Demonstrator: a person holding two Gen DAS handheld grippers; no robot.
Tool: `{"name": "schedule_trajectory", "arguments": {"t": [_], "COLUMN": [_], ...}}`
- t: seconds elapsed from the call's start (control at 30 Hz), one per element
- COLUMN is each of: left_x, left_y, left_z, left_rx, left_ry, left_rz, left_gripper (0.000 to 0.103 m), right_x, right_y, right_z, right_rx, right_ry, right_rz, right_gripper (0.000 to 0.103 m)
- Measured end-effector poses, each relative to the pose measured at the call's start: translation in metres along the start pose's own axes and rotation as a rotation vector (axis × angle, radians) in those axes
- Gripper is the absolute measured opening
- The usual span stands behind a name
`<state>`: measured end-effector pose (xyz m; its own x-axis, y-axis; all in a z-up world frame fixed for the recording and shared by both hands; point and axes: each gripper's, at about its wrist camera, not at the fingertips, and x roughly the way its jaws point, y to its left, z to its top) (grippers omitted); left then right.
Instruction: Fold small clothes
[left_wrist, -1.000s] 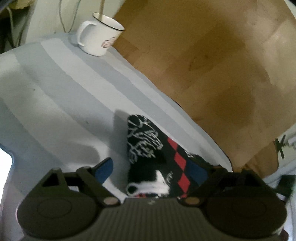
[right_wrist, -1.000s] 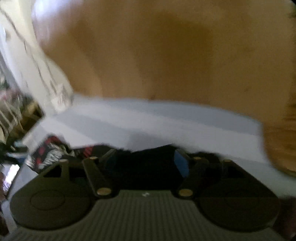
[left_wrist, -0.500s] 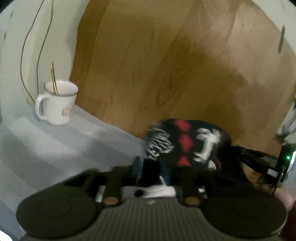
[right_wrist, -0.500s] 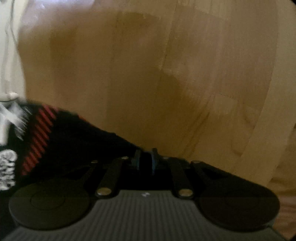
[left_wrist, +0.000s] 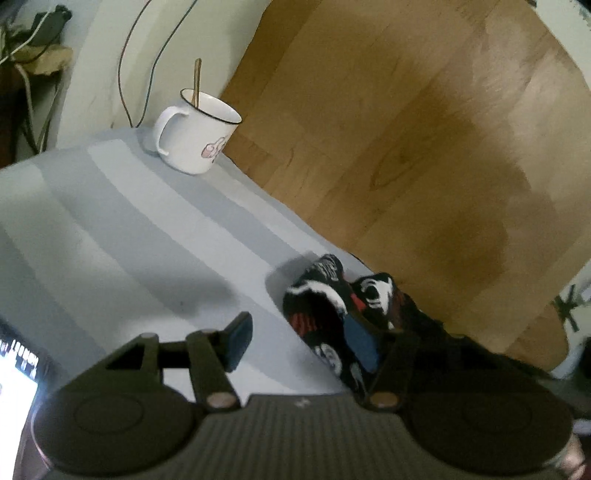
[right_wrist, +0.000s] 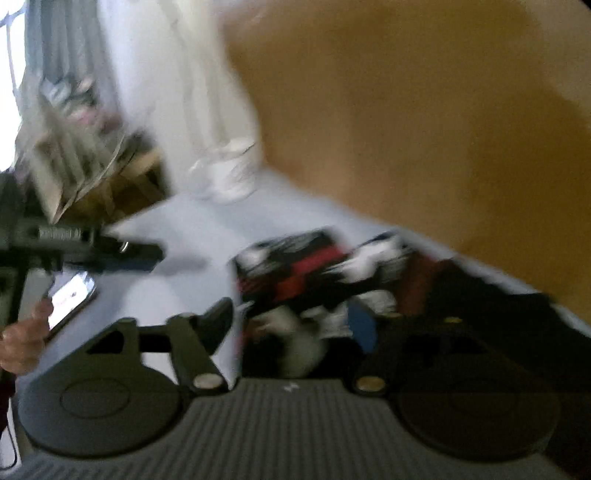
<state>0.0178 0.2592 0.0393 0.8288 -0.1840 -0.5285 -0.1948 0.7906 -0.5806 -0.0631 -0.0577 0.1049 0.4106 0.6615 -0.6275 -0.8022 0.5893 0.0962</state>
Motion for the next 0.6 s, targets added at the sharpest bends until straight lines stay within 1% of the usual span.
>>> {"name": "schedule_trajectory", "arguments": {"t": [0.03, 0.07, 0.1, 0.13, 0.17, 0.2, 0.23, 0.27, 0.3, 0.33, 0.37, 0.4, 0.43, 0.47, 0.53, 0.57, 0.6], "left_x": [-0.006, -0.010, -0.018, -0.025, -0.031, -0.039, -0.048, -0.056, -0.064, -0.068, -0.074, -0.079, -0.082, -0.084, -0.081, -0.078, -0.073], "left_y": [0.003, 0.007, 0.008, 0.013, 0.018, 0.024, 0.030, 0.036, 0.043, 0.048, 0.052, 0.055, 0.058, 0.059, 0.058, 0.058, 0.057], "left_z": [-0.002, -0.002, -0.004, -0.003, -0.002, 0.000, 0.002, 0.004, 0.007, 0.010, 0.012, 0.013, 0.013, 0.013, 0.011, 0.009, 0.007], "left_rx": [-0.008, -0.015, -0.018, -0.020, -0.025, -0.031, -0.042, -0.055, -0.069, -0.081, -0.095, -0.104, -0.110, -0.111, -0.115, -0.123, -0.128], "left_ry": [0.000, -0.003, -0.007, -0.015, -0.027, -0.040, -0.060, -0.080, -0.101, -0.115, -0.128, -0.135, -0.139, -0.139, -0.135, -0.129, -0.117], "left_rz": [-0.014, -0.022, -0.028, -0.031, -0.031, -0.031, -0.027, -0.023, -0.019, -0.015, -0.011, -0.012, -0.020, -0.033, -0.054, -0.061, -0.069], "left_gripper": [0.057, 0.057, 0.057, 0.057, 0.057, 0.057, 0.057, 0.057, 0.057, 0.057, 0.057, 0.058, 0.058, 0.058, 0.059, 0.059, 0.059], "right_x": [0.019, 0.039, 0.057, 0.062, 0.066, 0.071, 0.073, 0.071, 0.066, 0.058, 0.055, 0.054, 0.053, 0.050, 0.047, 0.050, 0.054], "right_y": [0.007, 0.013, 0.010, 0.012, 0.010, 0.007, 0.004, 0.008, 0.016, 0.023, 0.028, 0.031, 0.032, 0.029, 0.007, -0.002, -0.004], "right_z": [0.000, -0.001, 0.000, -0.001, 0.003, 0.008, 0.011, 0.015, 0.021, 0.027, 0.030, 0.033, 0.036, 0.036, 0.040, 0.044, 0.052], "right_rx": [-0.018, -0.003, 0.062, 0.159, 0.249, 0.371, 0.519, 0.596, 0.593, 0.566, 0.538, 0.502, 0.453, 0.417, 0.417, 0.411, 0.333], "right_ry": [0.040, 0.072, 0.103, 0.098, 0.059, 0.043, 0.005, -0.059, -0.113, -0.161, -0.169, -0.131, -0.080, -0.075, -0.099, -0.105, -0.109], "right_rz": [-0.026, -0.050, -0.034, -0.027, 0.014, 0.151, 0.356, 0.516, 0.619, 0.705, 0.754, 0.747, 0.667, 0.568, 0.397, 0.295, 0.161], "right_gripper": [0.076, 0.072, 0.042, 0.029, 0.024, 0.004, 0.003, 0.003, 0.003, 0.004, 0.009, 0.026, 0.038, 0.049, 0.049, 0.049, 0.051]}}
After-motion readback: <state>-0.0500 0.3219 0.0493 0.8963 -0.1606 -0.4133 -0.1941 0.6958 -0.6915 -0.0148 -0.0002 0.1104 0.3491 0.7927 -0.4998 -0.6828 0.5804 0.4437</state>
